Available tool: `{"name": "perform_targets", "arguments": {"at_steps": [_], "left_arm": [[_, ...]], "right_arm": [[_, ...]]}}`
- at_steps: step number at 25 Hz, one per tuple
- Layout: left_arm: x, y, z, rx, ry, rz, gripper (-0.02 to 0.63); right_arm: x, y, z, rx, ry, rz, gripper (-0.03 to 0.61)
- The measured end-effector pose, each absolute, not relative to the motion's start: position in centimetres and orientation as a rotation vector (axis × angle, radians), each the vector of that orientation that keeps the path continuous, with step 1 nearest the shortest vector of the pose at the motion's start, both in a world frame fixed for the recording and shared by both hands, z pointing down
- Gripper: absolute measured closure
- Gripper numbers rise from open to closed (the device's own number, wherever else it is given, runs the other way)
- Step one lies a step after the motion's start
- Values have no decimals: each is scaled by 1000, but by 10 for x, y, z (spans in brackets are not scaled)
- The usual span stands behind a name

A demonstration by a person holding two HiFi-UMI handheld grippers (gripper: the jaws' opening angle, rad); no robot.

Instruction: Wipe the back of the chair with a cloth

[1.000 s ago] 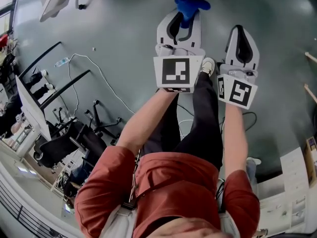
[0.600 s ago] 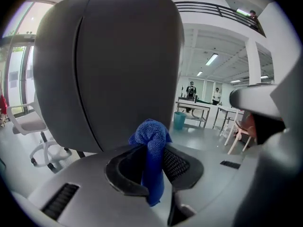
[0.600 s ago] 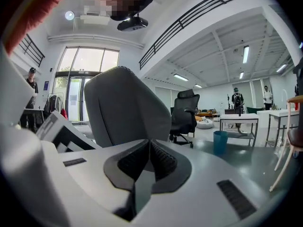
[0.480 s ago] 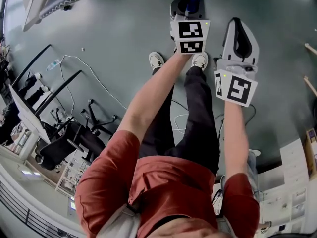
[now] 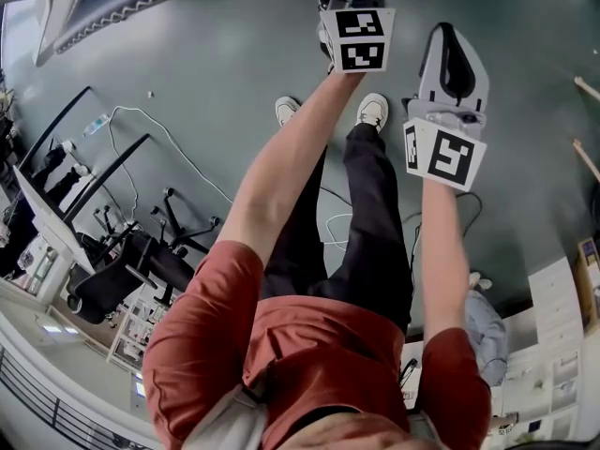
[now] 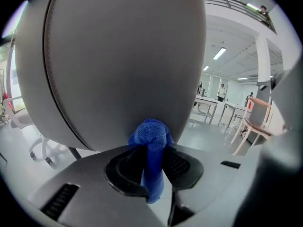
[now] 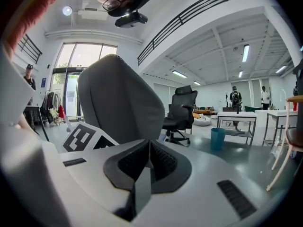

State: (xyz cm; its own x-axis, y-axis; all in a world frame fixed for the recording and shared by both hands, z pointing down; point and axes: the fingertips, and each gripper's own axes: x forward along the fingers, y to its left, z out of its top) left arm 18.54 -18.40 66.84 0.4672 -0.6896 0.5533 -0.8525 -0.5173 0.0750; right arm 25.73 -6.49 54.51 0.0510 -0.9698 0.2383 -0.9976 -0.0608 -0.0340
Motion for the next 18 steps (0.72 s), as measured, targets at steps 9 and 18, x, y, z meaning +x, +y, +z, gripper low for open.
{"name": "perform_targets", "arguments": {"at_steps": [9,18], "left_arm": [[176,-173,608,2428,-1287,595,523],[169,-153,506,2379,-1283,499,523]], "right_arm": [[248,-62,517,2186,-2056,279,554],[250,-43,449,2233,-2042,269,554]]}}
